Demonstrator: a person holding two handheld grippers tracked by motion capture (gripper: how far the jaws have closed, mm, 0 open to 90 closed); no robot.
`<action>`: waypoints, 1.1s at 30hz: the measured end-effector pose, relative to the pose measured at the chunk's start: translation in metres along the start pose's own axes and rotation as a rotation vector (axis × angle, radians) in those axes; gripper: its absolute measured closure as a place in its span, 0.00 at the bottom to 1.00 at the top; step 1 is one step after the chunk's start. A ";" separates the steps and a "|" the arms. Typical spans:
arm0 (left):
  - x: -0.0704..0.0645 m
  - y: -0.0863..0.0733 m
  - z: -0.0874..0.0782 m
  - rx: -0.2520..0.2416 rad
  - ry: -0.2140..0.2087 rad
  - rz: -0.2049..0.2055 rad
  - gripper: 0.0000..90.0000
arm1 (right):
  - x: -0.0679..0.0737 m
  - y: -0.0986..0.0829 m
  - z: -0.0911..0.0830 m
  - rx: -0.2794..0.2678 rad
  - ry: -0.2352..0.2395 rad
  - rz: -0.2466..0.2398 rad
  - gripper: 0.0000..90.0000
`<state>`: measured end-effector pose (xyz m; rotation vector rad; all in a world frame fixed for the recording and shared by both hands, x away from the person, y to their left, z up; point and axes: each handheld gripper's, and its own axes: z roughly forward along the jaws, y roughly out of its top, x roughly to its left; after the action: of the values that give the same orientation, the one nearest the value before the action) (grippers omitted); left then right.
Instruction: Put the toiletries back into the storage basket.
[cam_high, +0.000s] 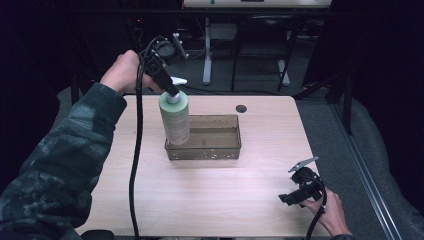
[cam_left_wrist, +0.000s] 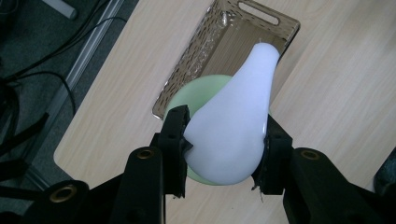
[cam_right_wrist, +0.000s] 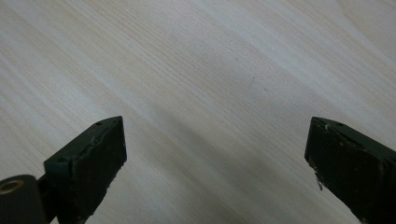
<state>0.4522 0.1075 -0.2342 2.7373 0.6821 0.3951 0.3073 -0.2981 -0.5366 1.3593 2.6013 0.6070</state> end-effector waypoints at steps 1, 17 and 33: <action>0.001 0.001 0.000 0.002 0.000 0.001 0.69 | 0.000 0.000 0.000 0.001 0.000 0.000 0.06; 0.011 0.003 0.022 0.004 0.003 -0.042 0.69 | 0.001 0.000 0.000 -0.001 -0.003 -0.002 0.06; 0.012 -0.001 0.050 0.007 -0.024 -0.051 0.69 | 0.002 0.000 0.000 -0.006 0.000 -0.012 0.06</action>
<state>0.4781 0.1040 -0.2781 2.7207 0.7472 0.3476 0.3064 -0.2967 -0.5360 1.3415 2.6030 0.6123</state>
